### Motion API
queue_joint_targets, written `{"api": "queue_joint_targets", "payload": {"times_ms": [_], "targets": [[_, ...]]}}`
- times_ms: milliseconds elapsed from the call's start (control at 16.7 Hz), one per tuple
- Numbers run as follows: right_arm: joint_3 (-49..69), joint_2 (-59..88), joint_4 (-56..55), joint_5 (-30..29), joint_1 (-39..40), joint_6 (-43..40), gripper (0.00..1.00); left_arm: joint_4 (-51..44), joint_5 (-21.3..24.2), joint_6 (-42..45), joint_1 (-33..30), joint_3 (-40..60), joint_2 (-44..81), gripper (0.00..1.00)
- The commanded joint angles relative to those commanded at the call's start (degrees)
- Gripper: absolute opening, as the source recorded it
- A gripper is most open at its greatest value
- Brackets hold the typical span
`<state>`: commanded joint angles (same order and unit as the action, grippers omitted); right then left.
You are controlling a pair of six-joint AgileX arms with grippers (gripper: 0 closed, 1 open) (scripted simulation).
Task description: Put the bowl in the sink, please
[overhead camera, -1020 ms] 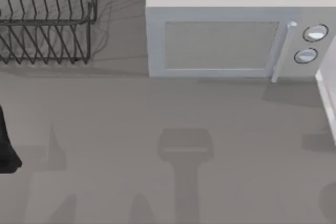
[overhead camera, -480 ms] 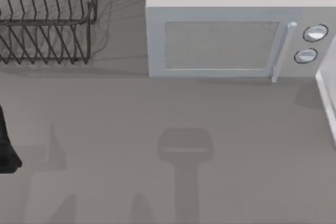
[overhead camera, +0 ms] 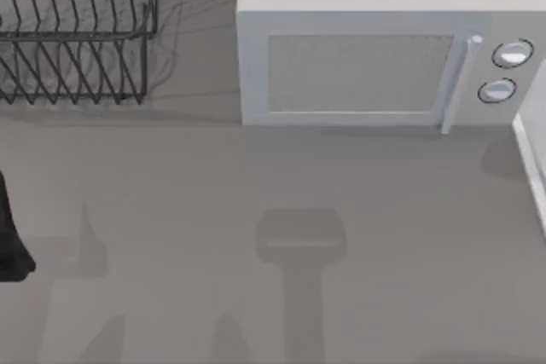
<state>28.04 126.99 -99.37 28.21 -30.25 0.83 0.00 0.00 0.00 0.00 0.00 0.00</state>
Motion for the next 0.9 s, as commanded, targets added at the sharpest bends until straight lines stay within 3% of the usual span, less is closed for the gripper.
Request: {"api": "queue_joint_targets", "payload": {"times_ms": [720, 900], "targets": [[0.0, 0.0, 0.0, 0.0, 0.0, 0.0, 0.98, 0.0, 0.0, 0.0, 0.0, 0.0, 0.0, 1.0], [0.0, 0.0, 0.0, 0.0, 0.0, 0.0, 1.0, 0.0, 0.0, 0.0, 0.0, 0.0, 0.0, 1.0]]}}
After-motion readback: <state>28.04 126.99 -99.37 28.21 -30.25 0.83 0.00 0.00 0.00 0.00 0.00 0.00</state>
